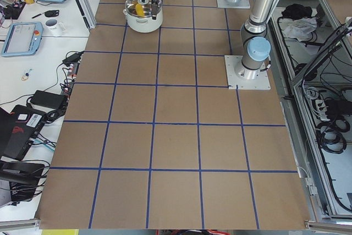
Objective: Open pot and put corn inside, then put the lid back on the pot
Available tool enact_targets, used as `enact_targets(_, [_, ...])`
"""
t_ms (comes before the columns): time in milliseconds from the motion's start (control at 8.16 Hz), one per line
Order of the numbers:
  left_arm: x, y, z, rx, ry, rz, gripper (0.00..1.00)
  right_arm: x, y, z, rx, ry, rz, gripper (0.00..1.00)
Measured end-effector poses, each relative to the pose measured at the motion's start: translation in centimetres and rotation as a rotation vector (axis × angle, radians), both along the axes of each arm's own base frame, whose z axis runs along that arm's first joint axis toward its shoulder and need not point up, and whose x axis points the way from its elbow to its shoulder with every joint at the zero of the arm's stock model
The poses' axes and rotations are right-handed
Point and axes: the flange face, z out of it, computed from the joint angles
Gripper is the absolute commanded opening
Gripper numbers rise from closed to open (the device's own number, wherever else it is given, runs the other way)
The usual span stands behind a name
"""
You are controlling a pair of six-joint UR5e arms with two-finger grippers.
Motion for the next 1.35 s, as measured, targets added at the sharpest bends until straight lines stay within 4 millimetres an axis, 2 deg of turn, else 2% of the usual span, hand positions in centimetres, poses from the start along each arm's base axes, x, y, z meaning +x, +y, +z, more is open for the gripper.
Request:
enact_targets(1103, [0.09, -0.04, -0.07, 0.001, -0.008, -0.002, 1.0, -0.08, -0.29, -0.49, -0.016, 0.006, 0.009, 0.34])
enact_targets(1226, [0.1, -0.05, -0.09, 0.002, -0.008, -0.003, 1.0, -0.11, -0.18, -0.81, -0.017, 0.006, 0.011, 0.43])
enact_targets(1348, [0.1, -0.02, -0.21, 0.004, -0.008, -0.004, 1.0, -0.14, -0.11, -0.96, -0.021, 0.006, 0.014, 0.95])
